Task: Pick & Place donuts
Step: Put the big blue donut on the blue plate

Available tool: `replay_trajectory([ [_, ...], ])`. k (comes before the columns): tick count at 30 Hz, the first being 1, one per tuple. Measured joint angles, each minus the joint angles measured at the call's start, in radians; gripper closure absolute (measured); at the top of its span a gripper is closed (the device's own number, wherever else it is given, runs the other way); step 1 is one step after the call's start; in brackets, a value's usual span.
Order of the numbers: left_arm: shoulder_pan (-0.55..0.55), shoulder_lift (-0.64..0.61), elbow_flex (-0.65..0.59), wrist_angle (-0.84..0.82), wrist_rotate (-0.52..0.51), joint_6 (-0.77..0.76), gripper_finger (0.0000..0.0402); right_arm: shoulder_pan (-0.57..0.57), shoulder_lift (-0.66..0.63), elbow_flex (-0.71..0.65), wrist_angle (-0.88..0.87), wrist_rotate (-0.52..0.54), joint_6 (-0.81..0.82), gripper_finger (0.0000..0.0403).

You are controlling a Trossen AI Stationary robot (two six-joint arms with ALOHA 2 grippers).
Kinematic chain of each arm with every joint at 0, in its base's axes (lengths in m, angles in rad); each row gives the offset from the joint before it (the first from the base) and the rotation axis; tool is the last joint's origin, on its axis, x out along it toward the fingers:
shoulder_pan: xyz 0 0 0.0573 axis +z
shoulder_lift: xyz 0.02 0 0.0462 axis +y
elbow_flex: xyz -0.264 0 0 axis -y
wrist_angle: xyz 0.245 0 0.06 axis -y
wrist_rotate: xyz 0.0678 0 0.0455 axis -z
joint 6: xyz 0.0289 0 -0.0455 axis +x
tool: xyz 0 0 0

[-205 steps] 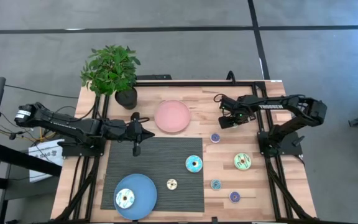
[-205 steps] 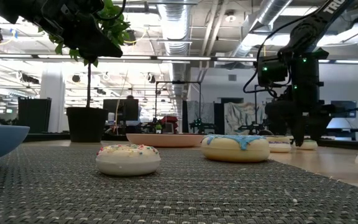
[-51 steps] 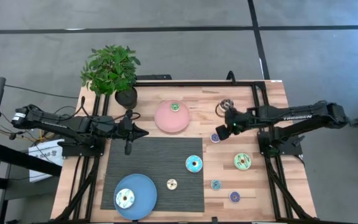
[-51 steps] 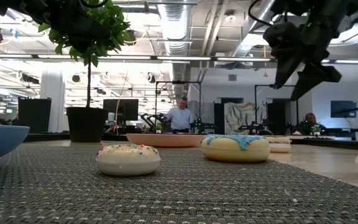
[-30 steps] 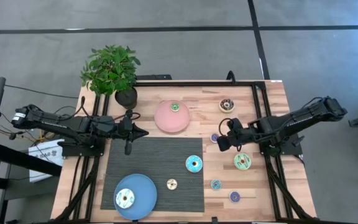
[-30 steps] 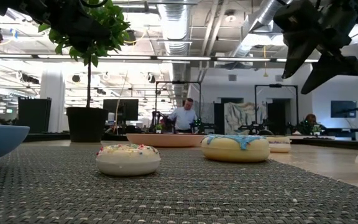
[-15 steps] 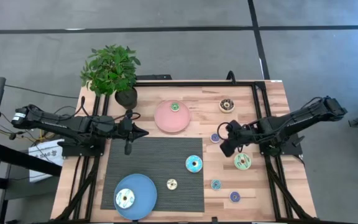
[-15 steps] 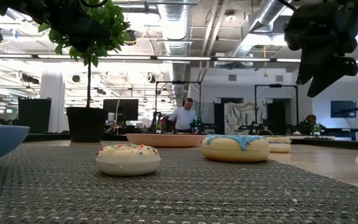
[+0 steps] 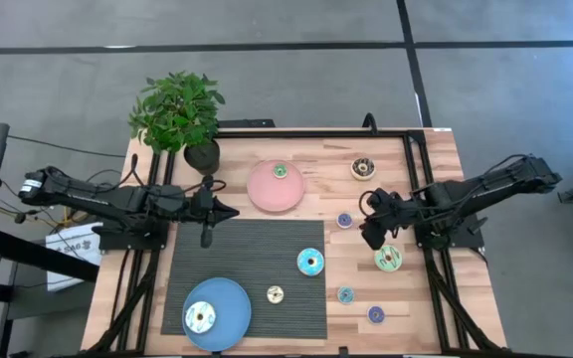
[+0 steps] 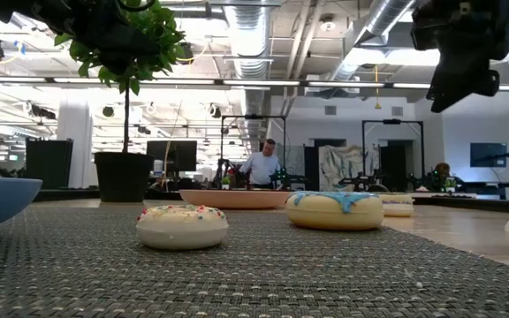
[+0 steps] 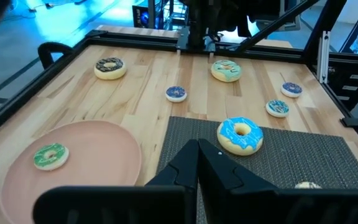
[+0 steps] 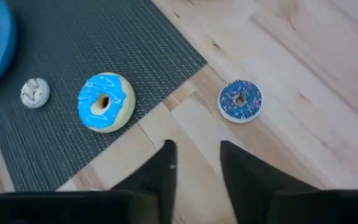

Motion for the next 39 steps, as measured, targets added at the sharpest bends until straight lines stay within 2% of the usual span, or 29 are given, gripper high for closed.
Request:
replay_trajectory([
  [5, -0.029, 0.115, 0.071, 0.002, -0.025, 0.016, 0.0401, 0.0, -0.035, 0.0, 0.001, 0.006, -0.102, 0.0378],
  [7, -0.041, 0.174, 0.11, -0.001, -0.045, 0.025, 0.0401, 0.0, -0.041, -0.001, 0.0, 0.023, -0.126, 0.0396],
  [13, -0.069, 0.359, 0.238, -0.004, -0.061, 0.031, 0.0401, 0.002, -0.041, -0.002, 0.0, 0.028, -0.228, 0.0384],
  [18, -0.095, 0.516, 0.373, -0.018, -0.07, 0.031, 0.0401, 0.002, -0.041, -0.002, 0.0, 0.029, -0.318, 0.0397],
  [25, -0.111, 0.75, 0.635, -0.098, -0.06, -0.047, 0.0401, 0.002, -0.041, -0.002, 0.0, 0.025, -0.347, 0.0398],
  [29, -0.097, 0.885, 0.794, -0.145, -0.09, -0.049, 0.04, 0.002, -0.041, -0.002, -0.01, 0.023, -0.347, 0.0401],
  [33, -0.071, 1.006, 0.954, -0.313, -0.064, -0.014, 0.0376, 0.002, -0.041, -0.002, -0.052, 0.01, -0.33, 0.0402],
  [36, -0.055, 1.091, 1.056, -0.429, -0.059, -0.037, 0.0343, 0.002, -0.041, -0.002, -0.079, -0.007, -0.315, 0.0402],
  [39, -0.039, 1.166, 1.136, -0.496, -0.005, -0.042, 0.0302, 0.002, -0.041, -0.002, -0.094, -0.011, -0.313, 0.0402],
])
